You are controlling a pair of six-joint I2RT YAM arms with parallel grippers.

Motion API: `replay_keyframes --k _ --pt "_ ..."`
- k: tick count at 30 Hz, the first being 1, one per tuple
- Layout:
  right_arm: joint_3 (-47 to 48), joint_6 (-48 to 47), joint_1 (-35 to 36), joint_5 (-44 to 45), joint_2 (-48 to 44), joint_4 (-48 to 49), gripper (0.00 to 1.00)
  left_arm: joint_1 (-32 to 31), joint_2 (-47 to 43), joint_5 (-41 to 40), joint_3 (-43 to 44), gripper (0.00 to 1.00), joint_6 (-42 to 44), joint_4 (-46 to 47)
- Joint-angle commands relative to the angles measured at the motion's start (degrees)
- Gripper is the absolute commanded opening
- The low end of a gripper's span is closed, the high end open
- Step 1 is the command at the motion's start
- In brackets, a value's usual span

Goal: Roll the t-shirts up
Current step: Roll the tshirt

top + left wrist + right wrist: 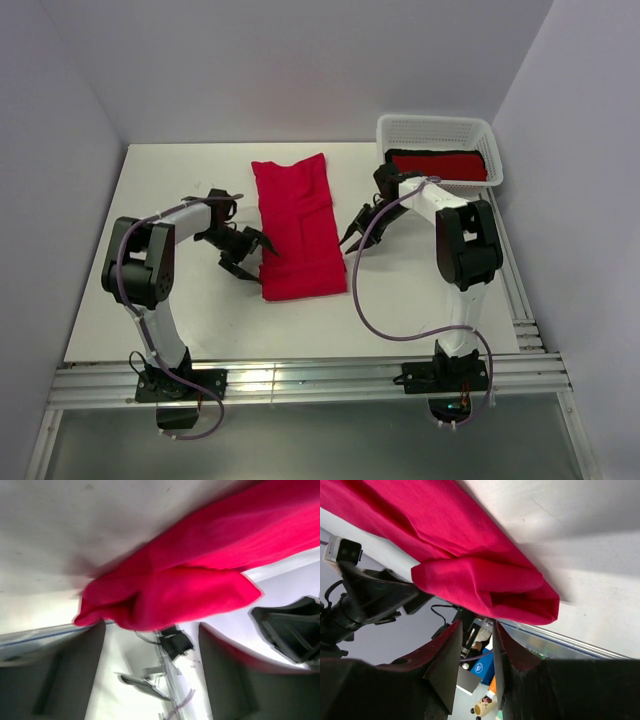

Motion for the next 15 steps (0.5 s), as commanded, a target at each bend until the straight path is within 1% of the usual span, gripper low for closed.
replay_keyframes --k 1,4,7,9,10,11,12,13,14,15 --pt "3.21 0.43 -0.50 -0.72 -0.09 0.12 0.39 1.02 -2.69 1.63 1.11 0.84 -1.79 3.31" --pt "3.82 -0.10 -0.68 -0.20 -1.66 0.38 0.39 1.72 -3.31 1.28 3.03 0.91 -1.79 3.06" --pt "4.53 -1.67 -1.29 1.73 -3.86 0.21 0.39 2.16 -3.57 -1.78 8.22 0.93 0.22 -0.54" --pt "3.22 -2.91 -1.82 2.18 -5.45 1.08 0.37 2.60 -4.71 -3.28 11.29 0.93 1.71 -2.55" --pt "2.17 -4.74 -1.91 1.74 -7.63 1.96 0.35 2.86 -5.32 -4.77 12.00 0.94 2.25 -2.65" --pt "0.94 -5.80 -2.00 0.78 -8.96 5.18 0.33 3.04 -6.98 -5.48 12.53 0.94 3.03 -2.83" --pt "-2.64 -6.42 -2.00 -0.80 -10.36 7.13 0.31 3.04 -7.96 -6.01 12.62 0.94 4.52 -2.74" --pt "-5.03 -6.69 -1.91 -1.77 -13.77 9.41 0.26 3.04 -9.27 -6.02 11.67 0.92 5.15 -0.13" --pt "-7.75 -6.43 -1.74 -3.52 -15.54 16.66 0.24 2.43 -12.42 -4.88 10.09 0.90 5.59 2.07" --pt "-13.61 -4.95 -1.30 -7.63 -18.61 21.08 0.21 1.91 -14.10 -4.18 5.81 0.85 5.76 7.22"
